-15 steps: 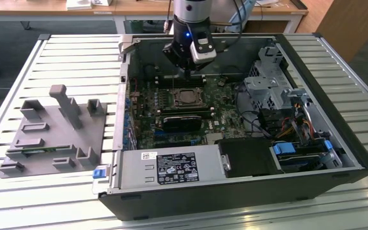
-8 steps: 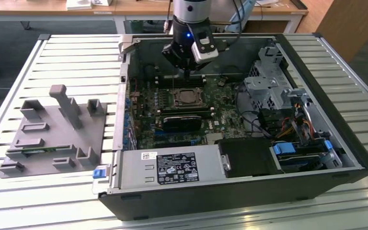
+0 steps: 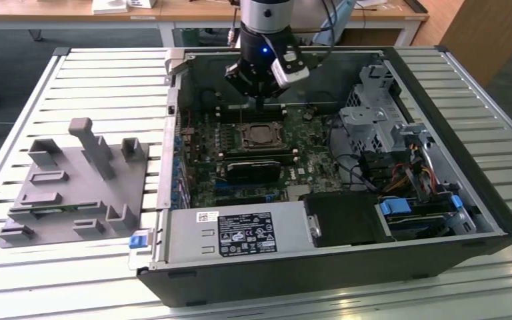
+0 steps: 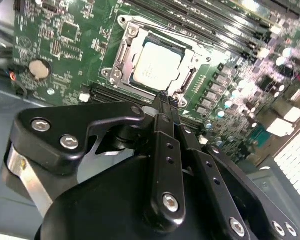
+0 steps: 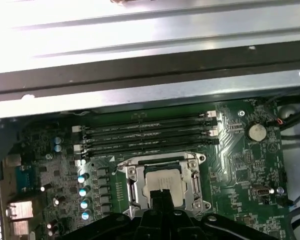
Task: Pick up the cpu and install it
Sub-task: 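Install the first cpu locking lever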
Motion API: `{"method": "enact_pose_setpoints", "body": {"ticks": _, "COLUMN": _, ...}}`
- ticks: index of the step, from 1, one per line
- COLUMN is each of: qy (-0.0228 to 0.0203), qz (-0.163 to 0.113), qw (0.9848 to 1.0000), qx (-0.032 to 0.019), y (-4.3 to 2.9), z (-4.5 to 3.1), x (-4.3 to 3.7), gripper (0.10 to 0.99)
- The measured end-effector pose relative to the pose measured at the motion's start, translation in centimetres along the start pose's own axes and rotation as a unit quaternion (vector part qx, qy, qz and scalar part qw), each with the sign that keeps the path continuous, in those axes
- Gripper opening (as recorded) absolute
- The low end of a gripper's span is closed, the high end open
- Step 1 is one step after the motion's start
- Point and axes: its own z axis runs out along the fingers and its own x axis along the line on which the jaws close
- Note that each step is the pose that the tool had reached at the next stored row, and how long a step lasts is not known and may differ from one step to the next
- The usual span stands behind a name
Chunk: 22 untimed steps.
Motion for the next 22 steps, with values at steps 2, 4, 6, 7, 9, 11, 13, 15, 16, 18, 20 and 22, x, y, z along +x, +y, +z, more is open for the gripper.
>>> {"method": "enact_pose_setpoints", "body": {"ticks": 2, "qy": 0.0006, "qz": -0.018, "qw": 0.9998, "qx": -0.0001, "y": 0.0, "z": 0.04, "x": 0.0, "gripper": 0.106}}
{"method": "enact_pose_setpoints", "body": {"ticks": 4, "qy": 0.0013, "qz": -0.037, "qw": 0.9993, "qx": -0.0002, "y": 0.0, "z": 0.09, "x": 0.0, "gripper": 0.106}}
{"method": "enact_pose_setpoints", "body": {"ticks": 6, "qy": 0.0019, "qz": -0.055, "qw": 0.9985, "qx": -0.0003, "y": -0.01, "z": 0.13, "x": 0.0, "gripper": 0.106}}
{"method": "enact_pose_setpoints", "body": {"ticks": 7, "qy": 0.0022, "qz": -0.064, "qw": 0.998, "qx": -0.0005, "y": -0.01, "z": 0.15, "x": 0.0, "gripper": 0.106}}
{"method": "enact_pose_setpoints", "body": {"ticks": 9, "qy": 0.0028, "qz": -0.082, "qw": 0.9967, "qx": -0.0006, "y": -0.01, "z": 0.18, "x": 0.0, "gripper": 0.106}}
{"method": "enact_pose_setpoints", "body": {"ticks": 11, "qy": 0.0035, "qz": -0.1, "qw": 0.995, "qx": -0.0007, "y": -0.01, "z": 0.21, "x": 0.0, "gripper": 0.106}}
{"method": "enact_pose_setpoints", "body": {"ticks": 13, "qy": 0.0041, "qz": -0.118, "qw": 0.993, "qx": -0.0008, "y": -0.01, "z": 0.23, "x": 0.0, "gripper": 0.106}}
{"method": "enact_pose_setpoints", "body": {"ticks": 15, "qy": 0.0047, "qz": -0.136, "qw": 0.9907, "qx": -0.001, "y": -0.01, "z": 0.25, "x": 0.0, "gripper": 0.106}}
{"method": "enact_pose_setpoints", "body": {"ticks": 16, "qy": 0.005, "qz": -0.145, "qw": 0.9894, "qx": -0.001, "y": -0.01, "z": 0.26, "x": 0.0, "gripper": 0.106}}
{"method": "enact_pose_setpoints", "body": {"ticks": 18, "qy": 0.0056, "qz": -0.163, "qw": 0.9867, "qx": -0.0012, "y": -0.01, "z": 0.28, "x": 0.0, "gripper": 0.106}}
{"method": "enact_pose_setpoints", "body": {"ticks": 20, "qy": 0.0062, "qz": -0.181, "qw": 0.9834, "qx": -0.0013, "y": -0.01, "z": 0.29, "x": 0.0, "gripper": 0.106}}
{"method": "enact_pose_setpoints", "body": {"ticks": 22, "qy": 0.0068, "qz": -0.199, "qw": 0.98, "qx": -0.0015, "y": -0.01, "z": 0.31, "x": 0.0, "gripper": 0.106}}
